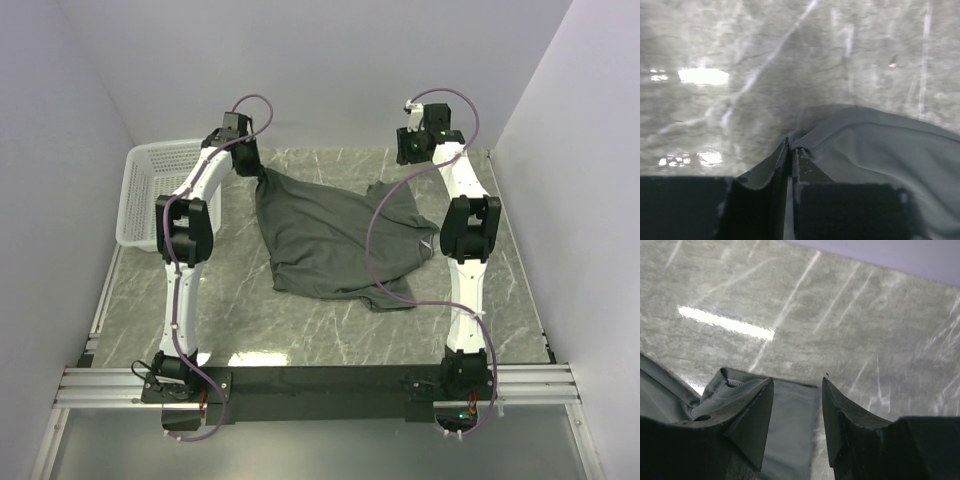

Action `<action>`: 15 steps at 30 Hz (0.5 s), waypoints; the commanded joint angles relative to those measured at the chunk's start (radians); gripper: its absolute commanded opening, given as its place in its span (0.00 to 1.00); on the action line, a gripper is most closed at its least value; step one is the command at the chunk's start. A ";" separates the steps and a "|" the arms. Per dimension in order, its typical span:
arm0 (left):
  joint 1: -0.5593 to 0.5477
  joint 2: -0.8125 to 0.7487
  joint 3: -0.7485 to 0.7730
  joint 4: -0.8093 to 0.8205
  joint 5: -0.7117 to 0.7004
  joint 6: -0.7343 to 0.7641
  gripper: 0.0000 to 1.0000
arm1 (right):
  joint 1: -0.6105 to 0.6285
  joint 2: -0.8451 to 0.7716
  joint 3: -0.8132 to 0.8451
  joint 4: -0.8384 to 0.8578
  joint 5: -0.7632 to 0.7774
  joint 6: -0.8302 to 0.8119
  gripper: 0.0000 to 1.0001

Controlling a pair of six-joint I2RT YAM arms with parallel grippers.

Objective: Fold and stack the t-shirts
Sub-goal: Flatten the tshirt out

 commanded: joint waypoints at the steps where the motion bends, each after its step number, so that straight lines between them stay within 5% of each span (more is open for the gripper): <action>1: -0.010 -0.039 0.052 0.058 0.061 -0.028 0.16 | -0.003 -0.024 -0.014 -0.051 0.048 0.047 0.51; 11: -0.010 -0.246 -0.081 0.162 0.073 -0.021 0.71 | -0.005 0.020 -0.037 -0.138 0.040 0.047 0.49; 15: -0.010 -0.441 -0.273 0.263 0.088 0.001 0.75 | -0.005 0.027 -0.049 -0.143 0.066 0.048 0.47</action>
